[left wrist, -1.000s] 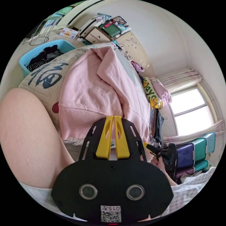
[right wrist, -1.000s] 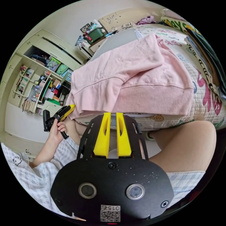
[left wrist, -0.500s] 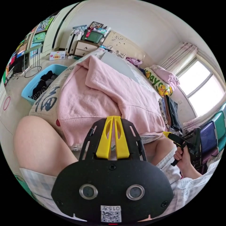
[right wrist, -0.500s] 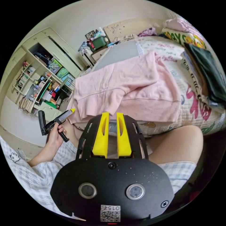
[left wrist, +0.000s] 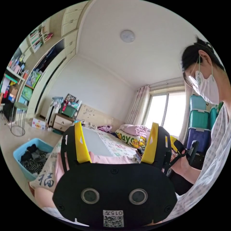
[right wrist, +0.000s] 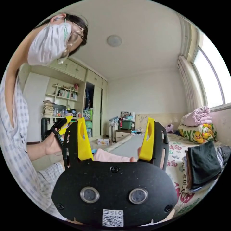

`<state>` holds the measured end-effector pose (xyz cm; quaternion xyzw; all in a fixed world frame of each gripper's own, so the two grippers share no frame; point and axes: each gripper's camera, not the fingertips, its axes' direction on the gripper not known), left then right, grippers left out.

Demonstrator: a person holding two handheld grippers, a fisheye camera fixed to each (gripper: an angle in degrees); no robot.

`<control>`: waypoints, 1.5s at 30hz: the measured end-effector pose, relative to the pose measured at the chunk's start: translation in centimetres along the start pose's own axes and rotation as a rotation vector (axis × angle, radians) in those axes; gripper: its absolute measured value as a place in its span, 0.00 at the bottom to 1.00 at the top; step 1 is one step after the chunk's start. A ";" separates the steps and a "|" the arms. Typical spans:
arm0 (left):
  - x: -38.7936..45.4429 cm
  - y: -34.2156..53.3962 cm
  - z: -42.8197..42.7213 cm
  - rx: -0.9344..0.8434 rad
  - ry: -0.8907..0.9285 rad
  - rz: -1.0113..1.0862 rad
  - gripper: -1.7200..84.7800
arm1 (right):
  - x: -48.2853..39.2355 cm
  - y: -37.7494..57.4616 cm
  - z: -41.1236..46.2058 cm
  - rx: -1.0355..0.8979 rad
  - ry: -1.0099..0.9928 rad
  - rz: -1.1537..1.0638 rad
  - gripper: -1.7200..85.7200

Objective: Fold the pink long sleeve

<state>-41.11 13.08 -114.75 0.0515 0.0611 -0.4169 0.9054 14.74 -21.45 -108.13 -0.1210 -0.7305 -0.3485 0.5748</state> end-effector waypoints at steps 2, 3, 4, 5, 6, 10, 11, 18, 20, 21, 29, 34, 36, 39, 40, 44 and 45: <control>1.3 -0.9 -0.8 0.021 0.029 0.029 0.46 | -0.2 0.6 -1.2 0.051 -0.040 0.013 0.42; 2.0 -1.4 -1.3 0.038 0.053 0.042 0.47 | -0.3 0.7 -1.5 0.061 -0.047 0.006 0.43; 2.3 -1.6 -1.6 0.043 0.065 0.049 0.47 | -0.5 1.1 -2.1 0.071 -0.059 -0.007 0.44; 3.0 -2.0 -2.0 0.048 0.081 0.068 0.48 | -0.6 1.5 -2.6 0.080 -0.071 -0.013 0.44; 3.7 -2.3 -2.4 0.058 0.093 0.084 0.49 | -0.6 1.7 -2.8 0.086 -0.078 -0.013 0.45; 5.1 -3.2 -3.3 0.074 0.139 0.096 0.49 | 0.0 3.8 -4.7 0.142 -0.159 0.024 0.46; 5.5 -3.4 -3.6 0.081 0.156 0.096 0.50 | 0.1 4.4 -5.1 0.158 -0.183 0.037 0.46; 7.0 -4.1 -4.2 0.100 0.202 0.087 0.50 | 1.9 8.6 -6.4 0.258 -0.319 0.148 0.46; 7.2 -4.0 -4.0 0.096 0.195 0.074 0.50 | 2.9 10.8 -6.7 0.310 -0.364 0.219 0.46; 7.3 -4.0 -3.9 0.091 0.192 0.067 0.50 | 3.1 11.3 -6.7 0.321 -0.370 0.234 0.45; 9.4 -4.2 -2.4 0.076 0.162 0.131 0.50 | 1.5 15.3 -6.6 0.314 -0.389 0.183 0.45; 10.5 -4.2 -0.5 0.065 0.181 0.147 0.50 | 0.7 16.4 -6.3 0.282 -0.383 0.152 0.46; 11.1 -4.1 0.7 0.049 0.182 0.159 0.51 | 0.2 16.8 -6.1 0.258 -0.374 0.132 0.46; 11.5 -3.9 2.6 0.032 0.181 0.153 0.51 | 0.0 17.6 -6.0 0.252 -0.353 0.136 0.46; 11.6 -3.8 3.1 0.026 0.181 0.151 0.50 | 0.2 18.1 -6.0 0.253 -0.338 0.140 0.46; 12.0 -2.9 7.3 -0.055 0.194 0.166 0.39 | 1.4 20.0 -6.8 0.242 -0.125 0.183 0.35; 12.2 -2.7 8.9 -0.099 0.240 0.163 0.29 | 1.9 20.2 -6.8 0.218 -0.095 0.208 0.31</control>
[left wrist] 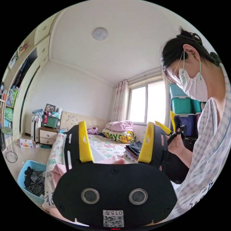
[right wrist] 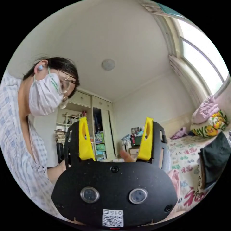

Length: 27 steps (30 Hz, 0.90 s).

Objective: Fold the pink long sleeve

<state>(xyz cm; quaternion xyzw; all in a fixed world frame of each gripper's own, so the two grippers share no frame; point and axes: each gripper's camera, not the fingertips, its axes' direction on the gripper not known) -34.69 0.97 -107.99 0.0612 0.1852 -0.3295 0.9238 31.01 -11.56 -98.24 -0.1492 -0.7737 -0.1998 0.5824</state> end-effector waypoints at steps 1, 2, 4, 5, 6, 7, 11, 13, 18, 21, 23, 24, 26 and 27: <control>-0.1 0.1 0.9 -0.021 0.039 -0.002 0.23 | 1.4 0.2 0.0 -0.094 0.086 0.068 0.22; -0.3 0.1 2.8 -0.076 0.115 -0.012 0.13 | 3.3 0.6 0.1 -0.197 0.160 0.152 0.12; -0.5 -0.1 6.0 -0.169 0.153 -0.046 0.03 | 6.4 1.6 0.0 -0.304 0.229 0.281 0.08; -0.3 -0.2 8.4 -0.208 0.148 -0.031 0.02 | 8.3 2.5 -0.1 -0.362 0.237 0.342 0.06; 0.0 -0.3 10.9 -0.241 0.142 -0.005 0.02 | 9.1 3.1 -0.1 -0.390 0.248 0.371 0.04; 0.1 -0.3 12.2 -0.259 0.143 0.005 0.02 | 10.7 4.2 -0.1 -0.449 0.303 0.429 0.04; 0.7 -0.5 23.7 -0.445 0.138 0.109 0.02 | 15.3 9.2 1.0 -0.688 0.577 0.543 0.07; 0.5 0.1 29.5 -0.530 0.116 0.126 0.03 | 17.3 11.5 1.5 -0.740 0.637 0.607 0.14; -1.7 3.5 49.0 -0.775 0.143 0.048 0.10 | 22.3 17.3 3.6 -0.901 0.697 0.783 0.19; -3.0 6.6 60.0 -0.948 0.053 0.016 0.13 | 24.2 19.7 5.0 -1.017 0.711 0.819 0.21; -2.6 8.6 66.1 -1.050 0.006 0.084 0.14 | 25.1 20.5 5.1 -1.041 0.669 0.858 0.21; -2.4 10.0 69.8 -1.117 -0.003 0.105 0.15 | 25.2 20.3 5.0 -1.025 0.662 0.861 0.21; -2.4 12.1 74.8 -1.202 0.007 0.097 0.15 | 25.3 19.3 5.0 -1.017 0.639 0.870 0.20; -2.3 13.3 77.6 -1.244 -0.004 0.101 0.16 | 25.2 19.0 5.2 -1.020 0.638 0.868 0.20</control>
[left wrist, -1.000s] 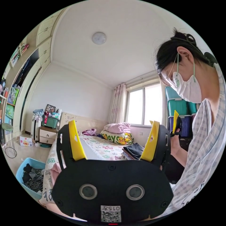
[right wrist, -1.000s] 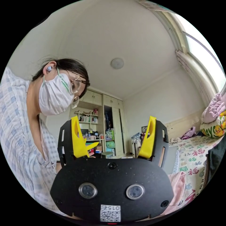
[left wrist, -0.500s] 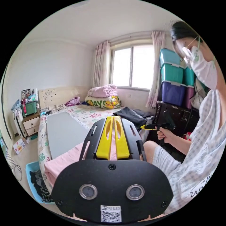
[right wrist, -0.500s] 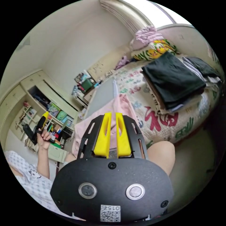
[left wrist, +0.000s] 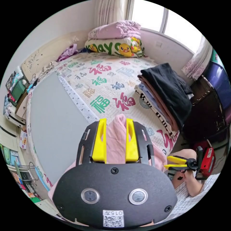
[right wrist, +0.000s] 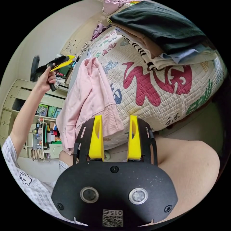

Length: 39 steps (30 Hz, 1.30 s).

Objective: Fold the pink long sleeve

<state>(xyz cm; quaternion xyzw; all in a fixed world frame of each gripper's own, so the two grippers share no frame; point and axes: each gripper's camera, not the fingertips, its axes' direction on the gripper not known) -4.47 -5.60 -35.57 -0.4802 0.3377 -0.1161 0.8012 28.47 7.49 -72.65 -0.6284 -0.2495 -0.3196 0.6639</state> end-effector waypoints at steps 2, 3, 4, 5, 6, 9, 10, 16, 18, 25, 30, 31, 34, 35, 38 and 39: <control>0.1 -2.7 2.7 -0.048 -0.035 -0.007 0.16 | -1.2 -0.3 -0.8 -0.011 -0.005 -0.020 0.18; 0.1 -4.1 4.4 -0.083 -0.070 -0.019 0.16 | -1.6 -0.3 -0.9 -0.017 -0.004 -0.031 0.18; 0.1 -4.6 5.1 -0.100 -0.084 -0.021 0.16 | -2.5 -0.4 -1.2 -0.027 0.000 -0.050 0.17; 0.1 -5.5 6.6 -0.139 -0.099 -0.019 0.16 | -3.4 -0.5 -1.5 -0.040 -0.008 -0.071 0.15; 0.0 -6.2 7.9 -0.175 -0.109 -0.020 0.16 | -3.9 -0.6 -1.6 -0.048 -0.015 -0.080 0.15; -0.8 -6.8 9.6 -0.222 -0.096 -0.013 0.13 | -5.4 -1.3 -2.6 -0.059 -0.093 -0.110 0.09; -1.1 -6.9 10.0 -0.246 -0.080 -0.020 0.12 | -5.9 -1.7 -3.3 -0.054 -0.116 -0.112 0.08; -3.5 -7.0 8.0 -0.179 -0.054 -0.057 0.06 | -10.4 -2.3 -8.9 0.079 -0.047 -0.147 0.06; -4.4 -6.9 5.2 -0.086 -0.058 -0.059 0.05 | -10.9 -2.5 -11.7 0.139 -0.072 -0.119 0.06; -8.2 -6.6 -4.5 0.202 0.163 -0.118 0.05 | -17.9 -6.5 -26.9 0.404 -0.028 -0.149 0.05; -14.0 -1.1 -12.0 0.415 0.348 -0.140 0.04 | -29.4 -7.7 -36.5 0.517 0.056 -0.383 0.04; -15.1 0.1 -12.6 0.433 0.363 -0.151 0.04 | -33.0 -7.5 -37.2 0.498 0.054 -0.467 0.04; -21.0 7.9 -14.4 0.500 0.408 -0.228 0.03 | -42.0 -7.2 -35.5 0.371 0.009 -0.672 0.04; -23.4 11.6 -14.6 0.520 0.406 -0.275 0.03 | -45.1 -7.1 -33.7 0.306 -0.038 -0.737 0.04; -29.5 21.4 -13.4 0.489 0.345 -0.435 0.02 | -51.4 -7.9 -26.3 0.047 -0.133 -0.830 0.04; -31.6 25.0 -12.3 0.455 0.324 -0.505 0.02 | -52.5 -8.0 -24.5 -0.001 -0.129 -0.846 0.04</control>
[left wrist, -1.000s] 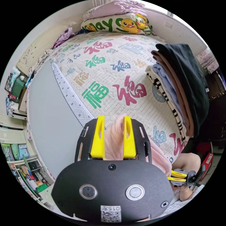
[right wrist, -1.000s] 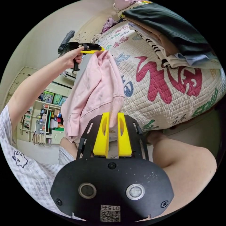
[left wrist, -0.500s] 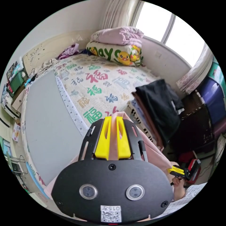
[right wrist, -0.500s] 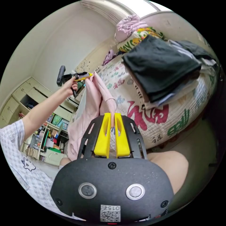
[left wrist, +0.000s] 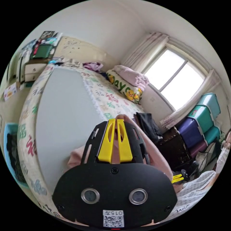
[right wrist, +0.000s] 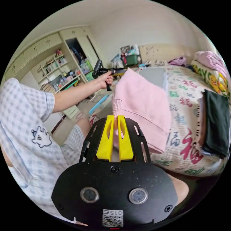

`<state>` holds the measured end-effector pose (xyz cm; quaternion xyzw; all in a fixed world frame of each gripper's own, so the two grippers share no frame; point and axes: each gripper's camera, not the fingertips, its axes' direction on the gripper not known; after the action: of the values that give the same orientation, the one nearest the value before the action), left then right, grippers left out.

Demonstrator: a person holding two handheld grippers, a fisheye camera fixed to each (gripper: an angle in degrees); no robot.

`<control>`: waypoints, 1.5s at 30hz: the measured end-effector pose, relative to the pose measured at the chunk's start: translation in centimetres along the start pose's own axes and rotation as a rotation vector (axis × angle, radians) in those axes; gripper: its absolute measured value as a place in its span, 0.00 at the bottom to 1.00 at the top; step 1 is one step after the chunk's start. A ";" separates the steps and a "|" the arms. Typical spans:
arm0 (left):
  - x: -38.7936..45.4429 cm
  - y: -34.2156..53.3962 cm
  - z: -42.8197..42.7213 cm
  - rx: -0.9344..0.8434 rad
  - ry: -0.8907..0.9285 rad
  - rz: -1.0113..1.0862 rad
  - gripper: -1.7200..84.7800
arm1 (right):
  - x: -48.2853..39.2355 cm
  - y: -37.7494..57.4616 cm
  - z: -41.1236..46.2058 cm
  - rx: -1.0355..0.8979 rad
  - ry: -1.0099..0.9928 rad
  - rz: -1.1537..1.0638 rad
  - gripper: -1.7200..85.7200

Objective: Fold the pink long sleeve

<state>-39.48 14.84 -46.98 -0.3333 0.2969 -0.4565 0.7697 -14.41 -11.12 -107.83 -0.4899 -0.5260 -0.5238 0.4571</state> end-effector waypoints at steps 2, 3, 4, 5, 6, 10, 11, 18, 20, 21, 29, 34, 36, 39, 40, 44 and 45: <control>-5.0 3.0 -1.0 -0.042 -0.032 -0.111 0.02 | -1.1 -2.4 6.9 -0.180 -0.028 -0.024 0.04; -7.8 4.8 -1.3 -0.080 -0.025 -0.200 0.02 | -1.3 -2.9 8.3 -0.219 -0.029 -0.030 0.04; -8.9 5.6 -1.6 -0.080 -0.018 -0.234 0.03 | -1.8 -3.8 10.5 -0.290 -0.003 -0.049 0.04; -10.4 7.0 -2.6 -0.025 -0.004 -0.272 0.03 | -2.2 -4.8 11.8 -0.348 0.028 -0.075 0.04; -11.4 8.0 -3.7 0.039 0.021 -0.289 0.05 | -2.4 -5.3 12.1 -0.360 0.040 -0.080 0.05; -12.9 8.4 -4.0 0.051 0.089 -0.303 0.14 | -2.2 -9.8 12.0 -0.367 0.023 -0.050 0.05; -13.0 8.1 -3.2 0.000 0.092 -0.286 0.15 | -2.1 -11.0 12.2 -0.375 0.014 -0.039 0.05; -12.9 5.8 -1.3 -0.097 -0.160 -0.238 0.03 | -5.7 -15.2 15.3 -0.433 0.091 -0.181 0.05; -13.1 5.9 -0.9 -0.140 -0.264 -0.195 0.03 | -5.1 -15.9 18.3 -0.475 0.096 -0.147 0.05; -13.2 6.2 -0.5 -0.170 -0.312 -0.172 0.02 | -4.7 -16.1 19.3 -0.493 0.088 -0.131 0.05; -13.9 8.1 0.1 -0.237 -0.443 -0.100 0.04 | -1.2 -15.8 29.1 -0.621 0.132 -0.104 0.07; -15.1 9.8 -4.3 -0.130 -0.299 -0.157 0.09 | -0.2 -12.9 29.0 -0.571 -0.015 -0.058 0.12; -16.6 11.8 -6.9 -0.074 -0.189 -0.208 0.11 | 0.7 -11.4 27.3 -0.490 -0.088 -0.035 0.12; -18.5 14.2 -9.0 -0.042 -0.048 -0.244 0.14 | 4.6 -9.4 23.5 -0.338 -0.268 0.035 0.10; -18.7 14.6 -9.2 -0.035 -0.030 -0.244 0.15 | 7.0 -8.9 21.8 -0.251 -0.319 0.065 0.10; -19.2 15.7 -8.8 -0.028 0.016 -0.205 0.18 | 17.2 -8.7 16.8 0.051 -0.272 0.199 0.14; -19.2 15.7 -8.2 -0.039 0.023 -0.196 0.20 | 18.5 -8.9 16.5 0.072 -0.247 0.209 0.15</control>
<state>-45.60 35.80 -61.30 -0.3704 0.2806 -0.5275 0.7112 -24.57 6.31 -90.86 -0.5857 -0.5428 -0.3902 0.4583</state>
